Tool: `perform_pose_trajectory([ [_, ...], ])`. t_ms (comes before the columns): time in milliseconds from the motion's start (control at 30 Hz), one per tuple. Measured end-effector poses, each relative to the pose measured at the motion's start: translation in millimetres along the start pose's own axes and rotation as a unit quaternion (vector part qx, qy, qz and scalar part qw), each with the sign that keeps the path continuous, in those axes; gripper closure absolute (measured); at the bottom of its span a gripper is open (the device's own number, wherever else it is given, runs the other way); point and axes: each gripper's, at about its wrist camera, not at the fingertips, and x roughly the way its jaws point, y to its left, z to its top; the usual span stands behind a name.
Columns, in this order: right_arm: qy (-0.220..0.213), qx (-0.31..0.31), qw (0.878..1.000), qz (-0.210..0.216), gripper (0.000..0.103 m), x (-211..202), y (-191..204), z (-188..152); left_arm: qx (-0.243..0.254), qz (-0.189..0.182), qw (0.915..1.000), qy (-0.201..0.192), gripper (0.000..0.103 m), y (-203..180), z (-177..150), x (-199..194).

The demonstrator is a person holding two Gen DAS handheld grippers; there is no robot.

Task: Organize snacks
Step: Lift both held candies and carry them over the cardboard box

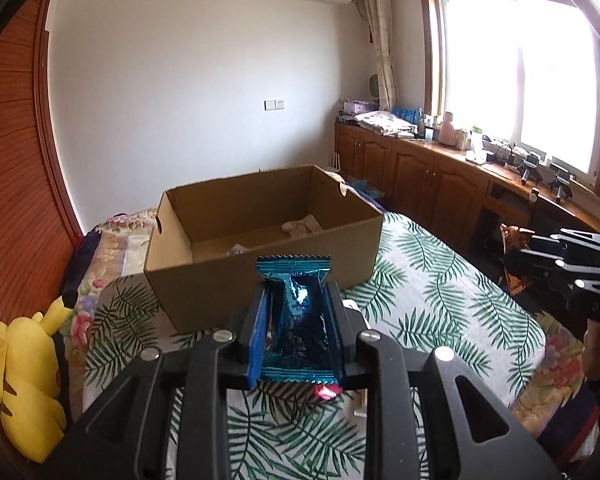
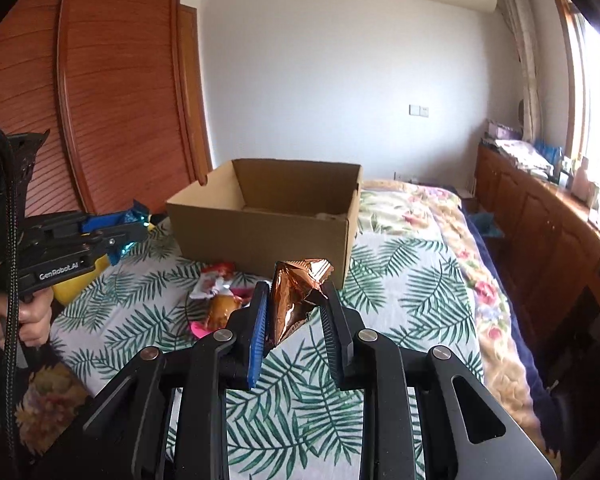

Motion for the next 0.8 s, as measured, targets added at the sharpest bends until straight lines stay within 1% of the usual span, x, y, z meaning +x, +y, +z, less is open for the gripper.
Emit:
perform_pose_trajectory([
  [267, -0.017, -0.012, 1.000, 0.010, 0.079, 13, 7, 28, 0.000, 0.009, 0.9999, -0.012, 0.078, 11, 23, 13],
  [433, -0.021, -0.013, 0.999, 0.021, 0.079, 29, 6, 42, -0.004, 0.011, 0.9999, -0.009, 0.078, 21, 30, 31],
  [567, -0.016, -0.014, 0.999, 0.028, 0.079, 48, 5, 47, -0.007, 0.012, 0.9999, -0.001, 0.078, 30, 31, 53],
  [800, 0.002, -0.018, 0.999, 0.035, 0.079, 96, 1, 54, -0.015, 0.015, 0.9997, 0.015, 0.078, 50, 38, 95],
])
